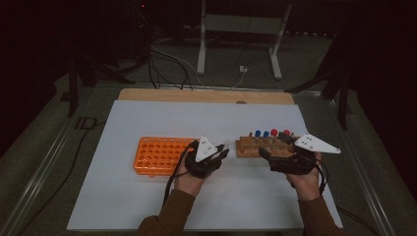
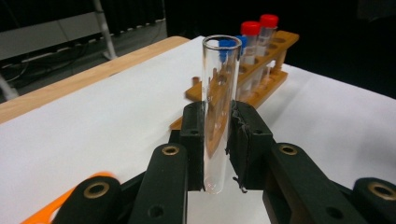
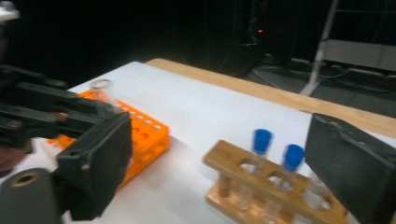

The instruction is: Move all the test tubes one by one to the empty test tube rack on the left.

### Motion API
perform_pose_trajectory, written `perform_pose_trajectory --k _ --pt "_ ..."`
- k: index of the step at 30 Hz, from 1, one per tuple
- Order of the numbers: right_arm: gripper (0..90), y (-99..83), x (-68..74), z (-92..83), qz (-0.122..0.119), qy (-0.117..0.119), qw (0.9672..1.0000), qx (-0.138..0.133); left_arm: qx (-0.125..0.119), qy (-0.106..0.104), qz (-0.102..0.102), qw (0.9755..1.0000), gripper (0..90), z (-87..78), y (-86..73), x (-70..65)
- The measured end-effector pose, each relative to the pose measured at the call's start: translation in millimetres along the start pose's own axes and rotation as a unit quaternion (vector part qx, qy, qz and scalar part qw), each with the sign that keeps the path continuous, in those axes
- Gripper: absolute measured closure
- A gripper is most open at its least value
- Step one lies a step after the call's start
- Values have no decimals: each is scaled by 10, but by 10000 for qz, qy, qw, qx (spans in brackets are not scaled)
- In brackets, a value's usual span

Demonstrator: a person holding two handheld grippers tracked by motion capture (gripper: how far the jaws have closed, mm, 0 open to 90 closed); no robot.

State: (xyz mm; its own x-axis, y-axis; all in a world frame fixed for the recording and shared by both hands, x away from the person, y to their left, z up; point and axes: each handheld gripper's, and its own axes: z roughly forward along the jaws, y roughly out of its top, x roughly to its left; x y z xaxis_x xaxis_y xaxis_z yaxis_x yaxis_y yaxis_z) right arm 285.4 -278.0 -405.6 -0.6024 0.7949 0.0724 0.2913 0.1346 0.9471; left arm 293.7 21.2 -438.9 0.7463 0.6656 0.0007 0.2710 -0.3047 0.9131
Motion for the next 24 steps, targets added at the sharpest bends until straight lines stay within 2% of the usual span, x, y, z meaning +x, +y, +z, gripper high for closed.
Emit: perform_pose_trajectory --k 6,10,16,24 --pt "21 -46 -87 -54 26 -189 9998 -37 17 152 -110 9998 768 -167 -103 114" --pt "14 -67 -121 -80 37 -293 9996 -52 97 233 -95 9996 768 -244 -195 151" --pt "14 -103 -151 -92 70 -340 9994 -20 166 272 -197 9993 768 -266 -322 178" --pt "14 -118 -169 -100 90 -354 9993 -33 418 294 -263 9983 769 -243 -508 186"
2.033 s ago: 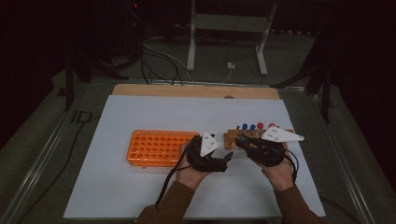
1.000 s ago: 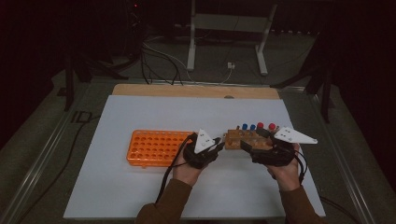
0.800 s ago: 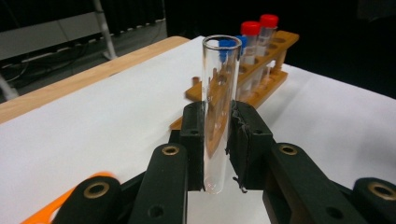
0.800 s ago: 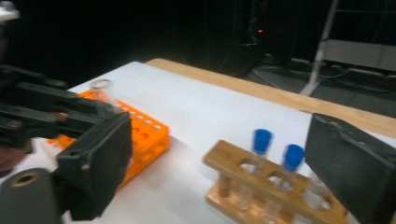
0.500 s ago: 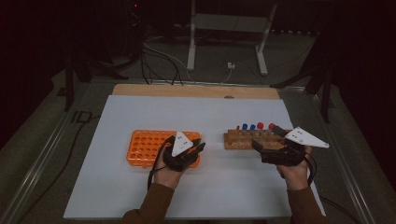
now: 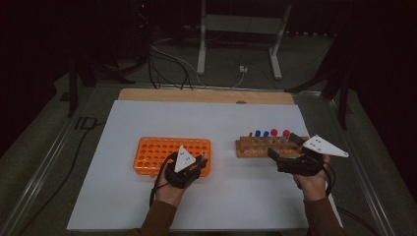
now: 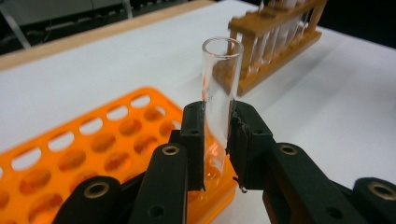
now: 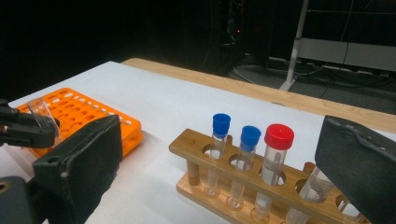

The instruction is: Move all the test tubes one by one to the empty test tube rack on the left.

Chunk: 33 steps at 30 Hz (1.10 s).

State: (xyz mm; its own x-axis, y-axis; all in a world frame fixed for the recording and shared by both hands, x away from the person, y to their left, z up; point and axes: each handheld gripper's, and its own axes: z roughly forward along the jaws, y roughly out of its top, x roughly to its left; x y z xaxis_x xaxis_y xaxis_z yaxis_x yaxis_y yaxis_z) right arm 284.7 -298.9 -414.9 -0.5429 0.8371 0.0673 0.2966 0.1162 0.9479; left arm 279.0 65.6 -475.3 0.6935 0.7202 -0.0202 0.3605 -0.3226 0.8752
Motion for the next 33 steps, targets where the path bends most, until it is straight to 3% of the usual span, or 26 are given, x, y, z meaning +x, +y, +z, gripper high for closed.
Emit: perform_pose_trajectory --k 4,14,21,23,26,28,29,33 --pt "14 -12 -9 5 21 4 10000 23 216 19 60 9997 769 63 -75 -4" --pt "14 -35 -22 12 20 -6 10000 56 459 158 305 9984 771 136 -120 -70" --pt "15 -29 -45 -7 37 -39 10000 50 438 115 161 9988 756 135 -124 -51" --pt "15 -31 -52 -8 39 -40 10000 48 363 67 -3 9993 720 126 -132 -30" --pt "14 -40 -82 -6 65 -73 9999 62 140 -87 -292 9994 593 43 -113 33" --pt "15 -42 -93 -6 69 -89 9999 75 -86 -128 -437 9989 566 -74 -71 92" --pt "14 -48 -116 -6 102 -132 9998 111 -205 -120 -498 9985 502 -137 -53 122" --pt "15 -58 -155 -7 65 -257 9995 194 -552 -104 -641 9964 470 -405 9 265"
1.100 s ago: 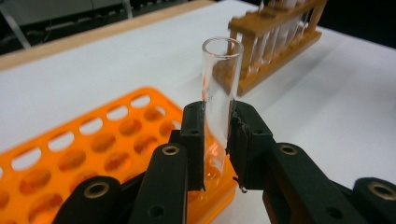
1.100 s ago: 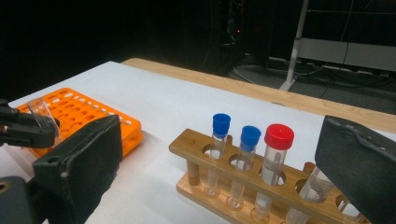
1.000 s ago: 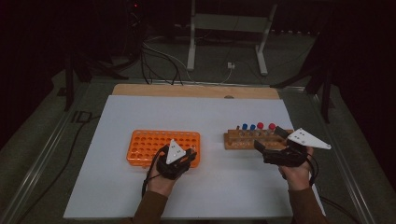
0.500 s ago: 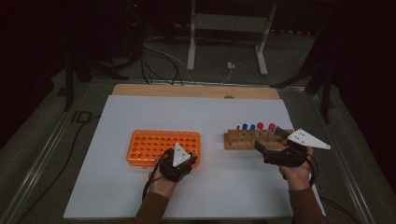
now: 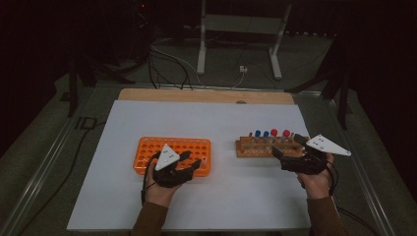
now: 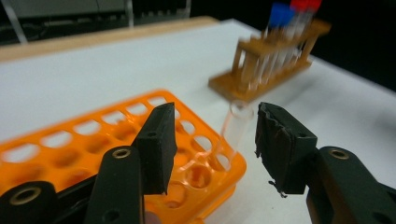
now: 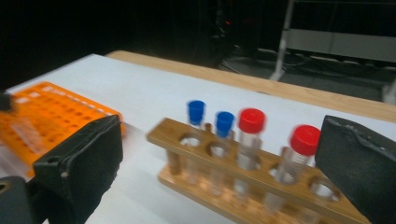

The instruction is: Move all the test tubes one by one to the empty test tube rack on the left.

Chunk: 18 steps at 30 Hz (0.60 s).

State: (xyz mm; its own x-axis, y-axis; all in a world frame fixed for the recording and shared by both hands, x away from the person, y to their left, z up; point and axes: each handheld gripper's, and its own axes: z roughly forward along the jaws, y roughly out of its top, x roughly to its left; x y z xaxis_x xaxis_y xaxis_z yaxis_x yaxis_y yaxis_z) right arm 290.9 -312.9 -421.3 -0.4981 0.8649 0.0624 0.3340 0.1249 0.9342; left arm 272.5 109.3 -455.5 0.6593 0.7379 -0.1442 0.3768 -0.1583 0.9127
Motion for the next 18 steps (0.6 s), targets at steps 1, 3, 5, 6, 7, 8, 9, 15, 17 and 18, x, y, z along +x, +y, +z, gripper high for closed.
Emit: perform_pose_trajectory --k 1,3,5,6,7,8,9,15,17,18 --pt "15 -5 -19 2 1 -11 10000 15 -64 65 -25 10000 439 -70 24 38" --pt "24 -17 -62 7 23 -91 9999 73 -163 366 42 9992 344 -220 57 123" --pt "33 -26 -104 15 24 -177 9998 121 -224 618 3 9978 219 -316 59 197" --pt "46 -28 -123 18 8 -215 9997 128 -271 779 -56 9966 167 -376 45 252" --pt "60 -29 -150 18 31 -271 9995 150 -311 869 -92 9957 146 -408 32 285" --pt "81 -24 -204 11 84 -320 9993 154 -372 993 -168 9942 40 -448 11 340" --pt "81 -24 -204 11 84 -320 9993 154 -372 1043 -210 9936 40 -465 3 372" --pt "250 26 -413 -21 297 -599 9977 88 -398 1486 -201 9879 5 -555 -73 483" --pt "360 28 -475 -21 316 -664 9973 55 -385 1549 -243 9869 5 -561 -101 497" --pt "360 28 -475 -21 316 -664 9973 55 -394 1567 -268 9865 5 -567 -111 503"
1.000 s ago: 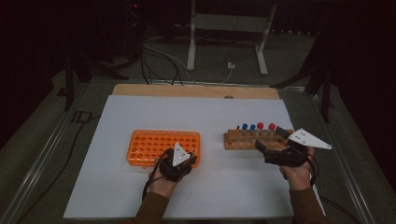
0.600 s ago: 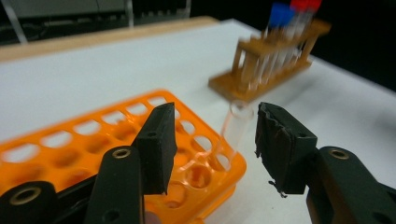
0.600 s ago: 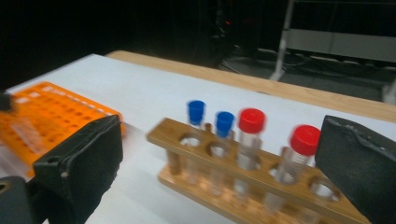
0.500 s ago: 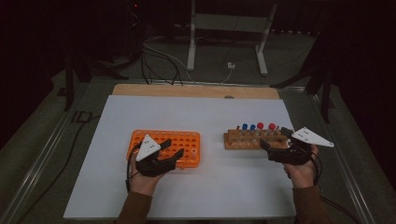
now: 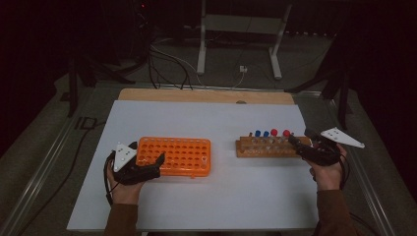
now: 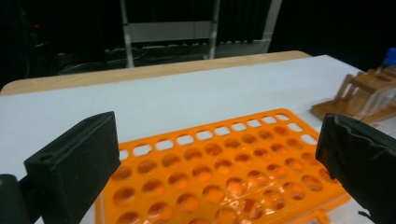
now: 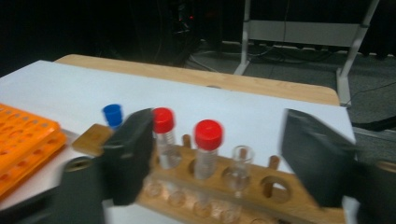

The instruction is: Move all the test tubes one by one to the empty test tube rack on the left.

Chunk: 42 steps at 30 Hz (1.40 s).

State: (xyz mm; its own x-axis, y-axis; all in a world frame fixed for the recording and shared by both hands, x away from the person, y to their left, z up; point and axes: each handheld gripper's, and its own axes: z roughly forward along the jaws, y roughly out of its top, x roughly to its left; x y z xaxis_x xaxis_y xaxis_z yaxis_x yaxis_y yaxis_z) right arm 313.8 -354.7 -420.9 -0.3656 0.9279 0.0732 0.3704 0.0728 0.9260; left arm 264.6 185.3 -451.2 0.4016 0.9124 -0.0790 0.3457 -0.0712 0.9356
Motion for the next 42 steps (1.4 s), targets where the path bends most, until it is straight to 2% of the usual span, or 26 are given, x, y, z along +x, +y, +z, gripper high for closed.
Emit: perform_pose_trajectory --k 1,2,5,6,7,10,16,17,21,34,38,42 --pt "421 2 -24 8 -12 -69 10000 -1 14 42 -5 10000 5 -7 -4 7" --pt "519 4 -74 35 -43 -149 9999 53 4 63 3 10000 5 -14 -6 13" --pt "595 -9 -130 98 -48 -225 9996 184 -18 159 12 9999 4 -21 -16 30" --pt "595 -9 -130 98 -48 -225 9996 184 -15 179 -9 9998 4 -19 -23 34" --pt "623 -28 -155 150 -22 -213 9993 296 6 217 1 9998 5 -14 -34 38" --pt "645 -68 -174 249 -18 -193 9988 451 17 216 -5 9998 5 -8 -43 39" --pt "694 -125 -153 358 15 -116 9982 580 72 222 32 9997 5 28 -69 17" --pt "703 -153 -143 392 26 -186 9976 669 89 224 44 9997 5 36 -72 13" --pt "750 -216 -149 432 87 -235 9969 750 128 223 94 9996 5 58 -81 0" --pt "759 -266 -47 444 -58 -377 9962 786 202 200 114 9995 5 94 -105 -27" --pt "764 -261 -53 438 -19 -383 9962 784 219 213 111 9995 5 97 -107 -26" --pt "764 -165 -55 348 31 -396 9975 588 217 217 95 9995 5 92 -106 -16"
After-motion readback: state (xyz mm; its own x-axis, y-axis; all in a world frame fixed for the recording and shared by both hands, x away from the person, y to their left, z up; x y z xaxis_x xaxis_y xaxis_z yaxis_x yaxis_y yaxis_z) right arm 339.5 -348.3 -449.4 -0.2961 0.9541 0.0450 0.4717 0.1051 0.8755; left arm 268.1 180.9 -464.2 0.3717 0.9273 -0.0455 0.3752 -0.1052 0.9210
